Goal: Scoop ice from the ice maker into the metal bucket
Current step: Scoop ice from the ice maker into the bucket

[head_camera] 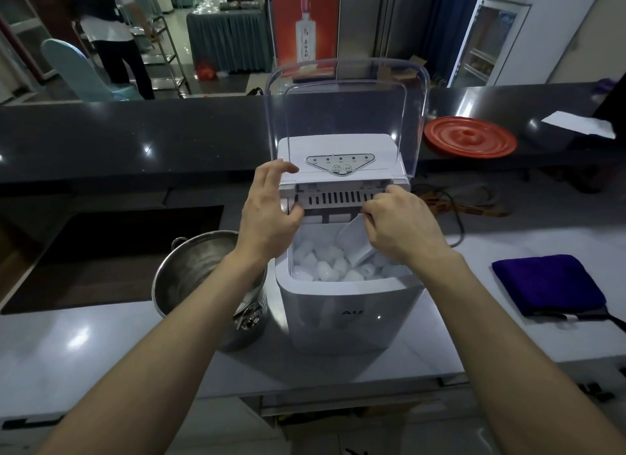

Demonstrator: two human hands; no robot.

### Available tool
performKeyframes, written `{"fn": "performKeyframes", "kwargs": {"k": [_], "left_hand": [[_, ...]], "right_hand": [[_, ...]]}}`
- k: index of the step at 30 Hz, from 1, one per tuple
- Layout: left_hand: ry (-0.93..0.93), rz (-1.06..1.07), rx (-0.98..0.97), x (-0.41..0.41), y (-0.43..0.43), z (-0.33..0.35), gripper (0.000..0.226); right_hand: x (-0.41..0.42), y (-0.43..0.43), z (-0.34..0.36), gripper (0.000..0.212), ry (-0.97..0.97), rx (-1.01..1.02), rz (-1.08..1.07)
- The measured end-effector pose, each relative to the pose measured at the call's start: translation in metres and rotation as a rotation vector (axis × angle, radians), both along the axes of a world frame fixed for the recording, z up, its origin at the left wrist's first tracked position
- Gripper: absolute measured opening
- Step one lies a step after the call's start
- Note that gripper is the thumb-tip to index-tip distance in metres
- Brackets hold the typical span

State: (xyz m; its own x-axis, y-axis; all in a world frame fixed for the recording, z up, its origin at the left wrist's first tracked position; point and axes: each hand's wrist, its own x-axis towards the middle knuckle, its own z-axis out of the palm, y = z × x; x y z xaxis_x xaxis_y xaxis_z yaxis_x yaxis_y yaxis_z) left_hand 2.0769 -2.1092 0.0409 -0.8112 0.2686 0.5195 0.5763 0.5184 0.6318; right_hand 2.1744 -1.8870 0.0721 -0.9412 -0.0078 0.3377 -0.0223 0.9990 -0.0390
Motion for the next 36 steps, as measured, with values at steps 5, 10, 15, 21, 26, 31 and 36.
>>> {"fn": "performKeyframes", "kwargs": {"k": [5, 10, 15, 21, 26, 31, 36], "left_hand": [[-0.003, -0.003, 0.005, -0.001, 0.000, -0.001, 0.055], [-0.002, -0.004, 0.002, -0.001, 0.001, -0.001, 0.056], [-0.009, 0.001, 0.011, 0.001, 0.000, 0.000, 0.056], [-0.015, 0.003, 0.010, 0.002, 0.000, 0.001, 0.056], [-0.015, 0.006, 0.005, 0.001, 0.001, -0.001, 0.055], [-0.008, 0.000, 0.004, 0.000, 0.000, -0.001, 0.055], [0.000, 0.004, 0.002, 0.000, 0.001, -0.001, 0.054]], "right_hand": [[0.002, -0.003, -0.002, 0.022, 0.075, -0.027, 0.020], [0.005, -0.011, -0.006, 0.026, -0.051, -0.039, 0.092], [0.010, -0.013, -0.005, 0.025, -0.160, -0.146, 0.045], [0.009, -0.020, -0.002, 0.024, -0.252, -0.152, -0.106], [0.006, -0.028, -0.011, 0.022, -0.296, -0.253, -0.150], [0.004, -0.034, -0.019, 0.021, -0.333, -0.320, -0.177], [0.001, -0.036, -0.018, 0.017, -0.349, -0.402, -0.196]]}}
